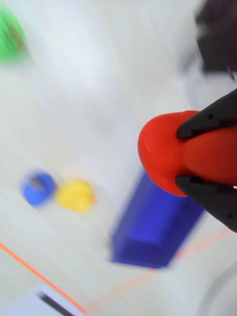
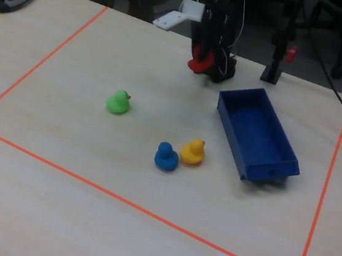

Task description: Grasp red duck and put it into box.

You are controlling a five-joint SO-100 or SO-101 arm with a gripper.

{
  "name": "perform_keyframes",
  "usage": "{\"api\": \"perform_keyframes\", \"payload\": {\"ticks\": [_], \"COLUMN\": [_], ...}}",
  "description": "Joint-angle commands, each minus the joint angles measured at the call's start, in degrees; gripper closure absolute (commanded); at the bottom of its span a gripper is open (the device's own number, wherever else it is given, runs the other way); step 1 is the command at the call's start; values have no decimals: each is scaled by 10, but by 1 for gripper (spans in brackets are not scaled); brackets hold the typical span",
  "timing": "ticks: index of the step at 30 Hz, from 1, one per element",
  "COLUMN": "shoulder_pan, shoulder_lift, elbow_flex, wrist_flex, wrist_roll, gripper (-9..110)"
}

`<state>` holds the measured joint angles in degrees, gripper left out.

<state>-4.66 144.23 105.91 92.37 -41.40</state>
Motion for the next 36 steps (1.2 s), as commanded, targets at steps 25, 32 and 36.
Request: {"api": "perform_keyframes", "payload": {"ticks": [25,32,36], "shoulder_pan": [-367,-291,-186], "shoulder_lift": [-261,-173,-62], "elbow_flex": [193,182,111], "wrist_flex": [-331,-275,-196], "wrist_roll": [85,51,-7], "gripper": [78,67,96]}}
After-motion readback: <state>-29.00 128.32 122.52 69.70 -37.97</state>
